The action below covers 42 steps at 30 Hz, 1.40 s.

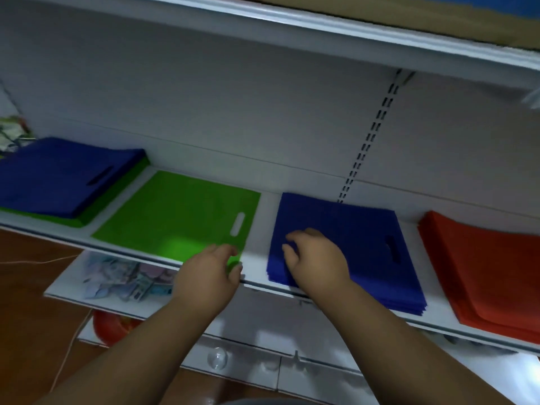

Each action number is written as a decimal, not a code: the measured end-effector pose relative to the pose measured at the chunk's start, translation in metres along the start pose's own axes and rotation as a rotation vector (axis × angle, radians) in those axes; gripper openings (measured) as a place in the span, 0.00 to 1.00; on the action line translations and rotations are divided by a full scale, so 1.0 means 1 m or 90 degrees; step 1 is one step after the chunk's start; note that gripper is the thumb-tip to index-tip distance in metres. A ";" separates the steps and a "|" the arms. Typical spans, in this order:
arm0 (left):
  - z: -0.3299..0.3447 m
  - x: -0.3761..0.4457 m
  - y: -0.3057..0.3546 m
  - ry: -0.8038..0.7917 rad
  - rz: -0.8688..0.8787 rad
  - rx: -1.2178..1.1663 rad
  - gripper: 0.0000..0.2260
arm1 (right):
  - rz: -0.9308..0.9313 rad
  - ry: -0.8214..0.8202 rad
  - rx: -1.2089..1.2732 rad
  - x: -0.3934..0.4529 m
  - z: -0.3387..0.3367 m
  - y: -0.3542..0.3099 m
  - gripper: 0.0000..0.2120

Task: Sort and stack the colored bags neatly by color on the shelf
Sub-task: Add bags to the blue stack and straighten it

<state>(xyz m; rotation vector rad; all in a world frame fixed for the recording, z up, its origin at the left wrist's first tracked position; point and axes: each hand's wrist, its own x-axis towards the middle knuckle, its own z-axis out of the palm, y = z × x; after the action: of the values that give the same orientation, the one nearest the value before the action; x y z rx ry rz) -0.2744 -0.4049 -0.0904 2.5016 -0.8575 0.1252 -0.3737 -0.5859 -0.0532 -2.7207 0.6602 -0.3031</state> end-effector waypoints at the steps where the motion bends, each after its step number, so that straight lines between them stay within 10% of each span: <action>1: -0.009 0.000 -0.017 0.010 -0.018 -0.012 0.13 | -0.017 -0.009 0.008 0.006 0.006 -0.020 0.13; 16: -0.164 0.007 -0.302 -0.020 -0.211 -0.052 0.18 | -0.128 -0.241 0.021 0.117 0.143 -0.343 0.35; 23: -0.168 0.018 -0.345 -0.071 -0.332 -0.395 0.21 | -0.042 -0.209 0.062 0.124 0.177 -0.369 0.20; 29: -0.169 0.023 -0.358 0.114 -0.530 -0.680 0.15 | -0.056 -0.015 0.074 0.101 0.169 -0.352 0.07; 34: -0.163 0.018 -0.356 0.225 -0.519 -0.569 0.08 | -0.090 0.137 0.078 0.081 0.159 -0.311 0.14; 42: -0.137 0.013 -0.278 0.083 -0.338 -0.441 0.06 | 0.084 0.259 0.060 0.039 0.107 -0.213 0.15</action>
<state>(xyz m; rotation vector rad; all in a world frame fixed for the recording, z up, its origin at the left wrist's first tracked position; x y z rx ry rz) -0.0884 -0.1570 -0.0837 1.9427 -0.1145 -0.1628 -0.2232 -0.3981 -0.0709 -2.5283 0.9005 -0.8447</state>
